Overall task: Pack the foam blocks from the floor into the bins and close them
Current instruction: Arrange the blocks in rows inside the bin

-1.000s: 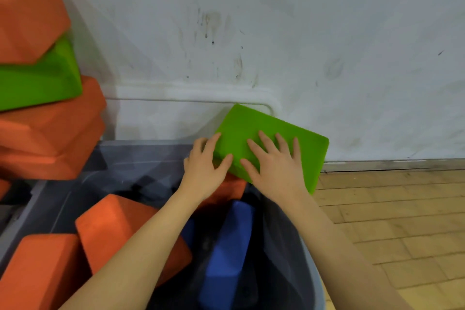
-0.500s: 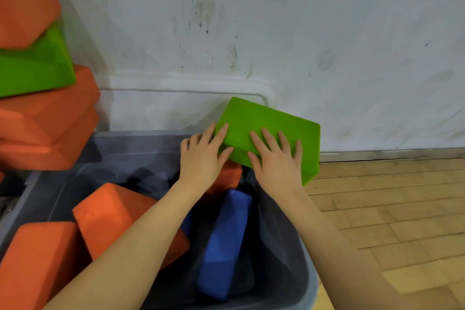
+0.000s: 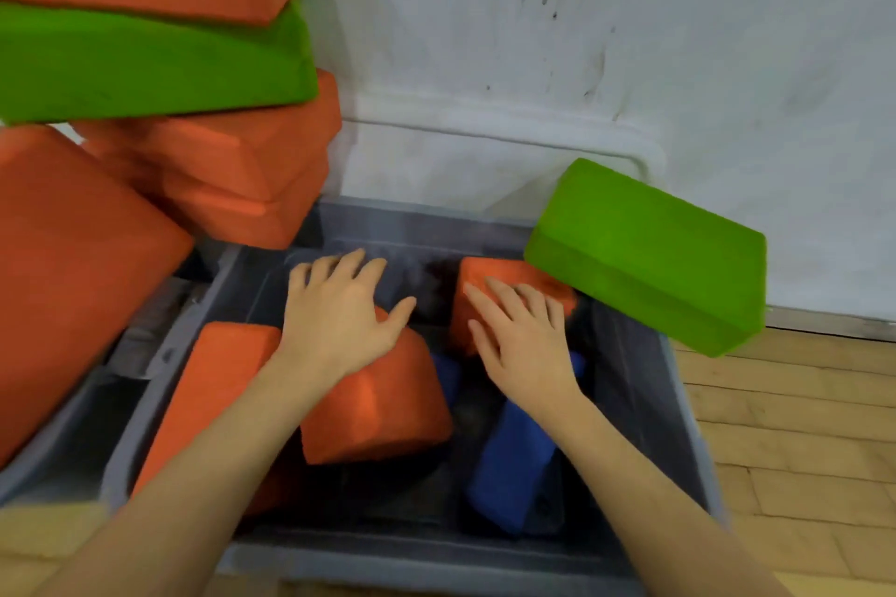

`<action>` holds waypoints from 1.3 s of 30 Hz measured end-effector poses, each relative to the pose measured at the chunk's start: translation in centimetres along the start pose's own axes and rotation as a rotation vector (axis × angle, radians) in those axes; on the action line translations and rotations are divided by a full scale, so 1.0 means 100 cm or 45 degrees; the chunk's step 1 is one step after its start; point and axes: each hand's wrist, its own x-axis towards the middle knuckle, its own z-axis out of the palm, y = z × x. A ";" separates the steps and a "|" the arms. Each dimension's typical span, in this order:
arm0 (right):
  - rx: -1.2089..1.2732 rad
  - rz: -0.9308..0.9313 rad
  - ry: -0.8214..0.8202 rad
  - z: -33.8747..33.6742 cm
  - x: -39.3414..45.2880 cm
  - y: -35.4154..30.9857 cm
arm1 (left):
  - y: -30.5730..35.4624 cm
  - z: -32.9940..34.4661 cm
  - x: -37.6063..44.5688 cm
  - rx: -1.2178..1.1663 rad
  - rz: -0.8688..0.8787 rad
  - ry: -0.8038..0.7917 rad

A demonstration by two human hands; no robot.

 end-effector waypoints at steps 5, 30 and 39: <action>0.111 0.093 -0.363 0.040 -0.015 -0.010 | -0.012 -0.002 -0.015 0.053 -0.342 -0.161; 0.331 0.364 -0.848 0.069 -0.035 -0.035 | -0.008 0.001 -0.024 0.081 -0.005 0.315; 0.178 0.596 -1.154 0.127 -0.046 -0.042 | -0.008 0.002 -0.022 -0.018 -0.152 0.124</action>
